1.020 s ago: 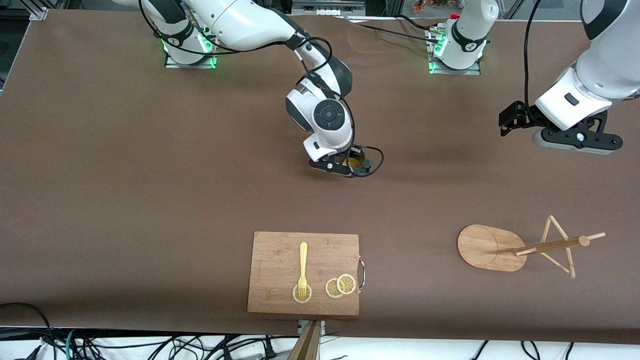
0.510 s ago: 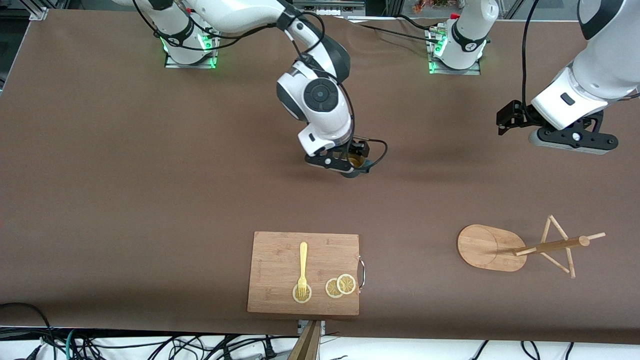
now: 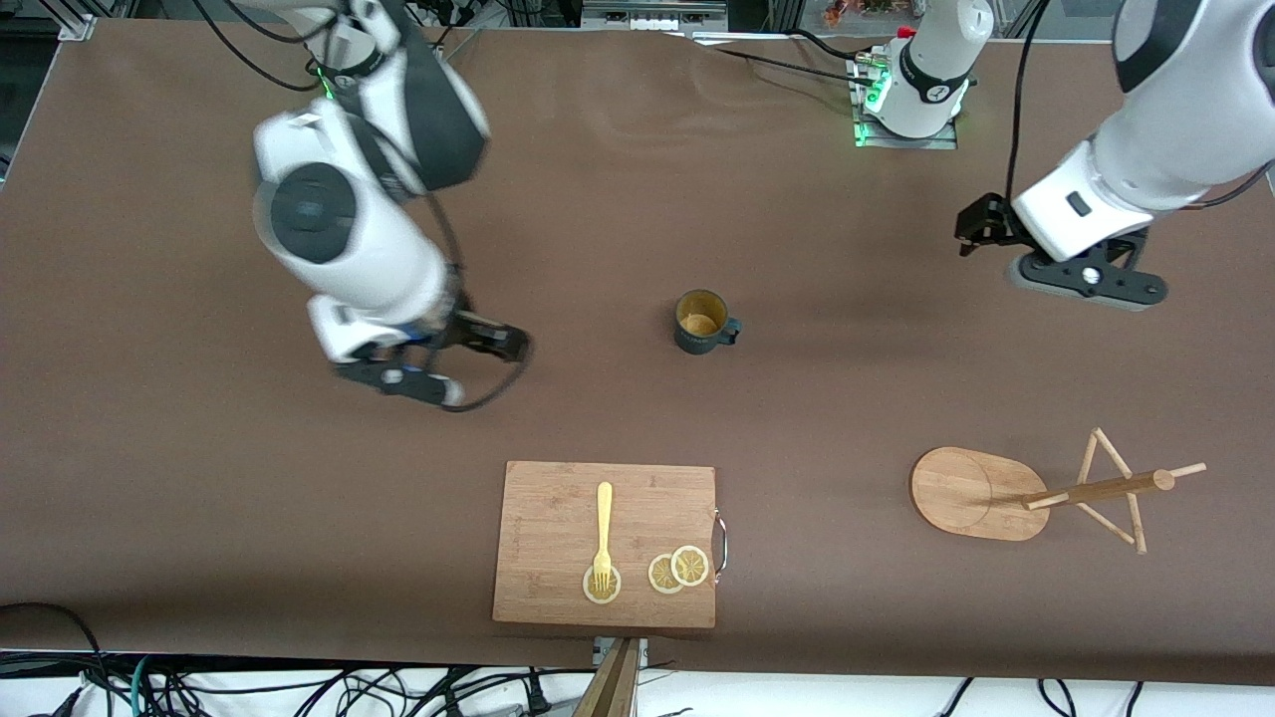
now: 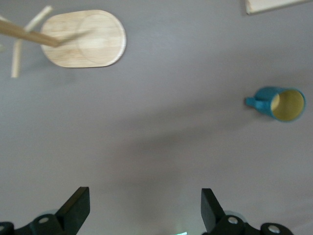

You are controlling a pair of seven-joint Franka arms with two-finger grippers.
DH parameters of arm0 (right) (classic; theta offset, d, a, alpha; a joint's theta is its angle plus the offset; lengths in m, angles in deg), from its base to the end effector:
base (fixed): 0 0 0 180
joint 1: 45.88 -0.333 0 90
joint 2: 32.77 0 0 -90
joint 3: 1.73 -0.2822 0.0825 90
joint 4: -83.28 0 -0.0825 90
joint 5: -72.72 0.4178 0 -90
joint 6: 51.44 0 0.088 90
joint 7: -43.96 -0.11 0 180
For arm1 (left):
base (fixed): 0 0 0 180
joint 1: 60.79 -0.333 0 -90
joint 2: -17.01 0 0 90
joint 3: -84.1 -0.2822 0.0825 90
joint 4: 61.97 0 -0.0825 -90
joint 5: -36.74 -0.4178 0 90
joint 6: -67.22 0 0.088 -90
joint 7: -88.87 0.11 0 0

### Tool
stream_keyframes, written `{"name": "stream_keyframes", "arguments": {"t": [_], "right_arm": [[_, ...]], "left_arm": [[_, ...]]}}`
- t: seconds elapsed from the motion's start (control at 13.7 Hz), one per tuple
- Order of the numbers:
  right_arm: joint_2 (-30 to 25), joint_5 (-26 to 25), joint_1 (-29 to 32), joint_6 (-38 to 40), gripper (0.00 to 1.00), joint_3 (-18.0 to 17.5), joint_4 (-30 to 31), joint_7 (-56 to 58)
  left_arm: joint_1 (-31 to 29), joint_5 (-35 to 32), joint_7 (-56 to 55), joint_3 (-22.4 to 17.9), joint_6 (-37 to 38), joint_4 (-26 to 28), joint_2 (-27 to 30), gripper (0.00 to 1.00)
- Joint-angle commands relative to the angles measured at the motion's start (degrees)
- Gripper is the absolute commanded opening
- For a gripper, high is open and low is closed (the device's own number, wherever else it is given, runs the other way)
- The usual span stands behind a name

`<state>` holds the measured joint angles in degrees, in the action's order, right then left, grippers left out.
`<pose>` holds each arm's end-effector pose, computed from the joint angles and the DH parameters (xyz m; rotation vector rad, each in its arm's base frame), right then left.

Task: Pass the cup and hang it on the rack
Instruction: 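Release the mug and withdraw the right gripper while the left gripper approaches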

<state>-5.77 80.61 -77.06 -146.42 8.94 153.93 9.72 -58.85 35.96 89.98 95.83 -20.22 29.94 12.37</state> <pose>0.6494 0.2847 0.4634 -3.0902 0.3664 0.0919 0.5829 -0.1366 0.5203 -3.0915 0.4027 0.2447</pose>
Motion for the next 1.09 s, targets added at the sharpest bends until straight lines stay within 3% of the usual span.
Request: {"name": "stream_keyframes", "arguments": {"t": [0.0, 0.15, 0.44, 0.73, 1.02], "right_arm": [[-8.8, 0.5, -0.6, 3.6, 1.00, 7.0, 7.1, 11.5], [-14.4, 0.5, -0.6, 5.6, 1.00, 11.2, 11.4, 16.2], [-24.3, -1.6, -0.6, 4.4, 1.00, 15.1, 22.2, 22.4], [-24.2, -4.9, -0.6, 6.8, 1.00, 16.8, 18.8, 28.7], [-20.7, -4.5, -1.1, 6.7, 1.00, 16.5, 16.2, 28.4]], "left_arm": [[5.0, 0.9, 3.3, 0.1, 1.0, -0.3, -1.1, 1.00], [6.9, 0.9, 5.8, 0.1, 1.0, -0.1, -2.0, 1.00], [9.0, 4.6, 14.6, 0.1, -0.2, -0.2, -7.4, 1.00], [11.8, 5.7, 28.7, 0.1, -5.7, -0.2, -11.3, 1.00], [13.4, 5.6, 42.6, 0.1, -12.3, 0.4, -15.1, 1.00]]}}
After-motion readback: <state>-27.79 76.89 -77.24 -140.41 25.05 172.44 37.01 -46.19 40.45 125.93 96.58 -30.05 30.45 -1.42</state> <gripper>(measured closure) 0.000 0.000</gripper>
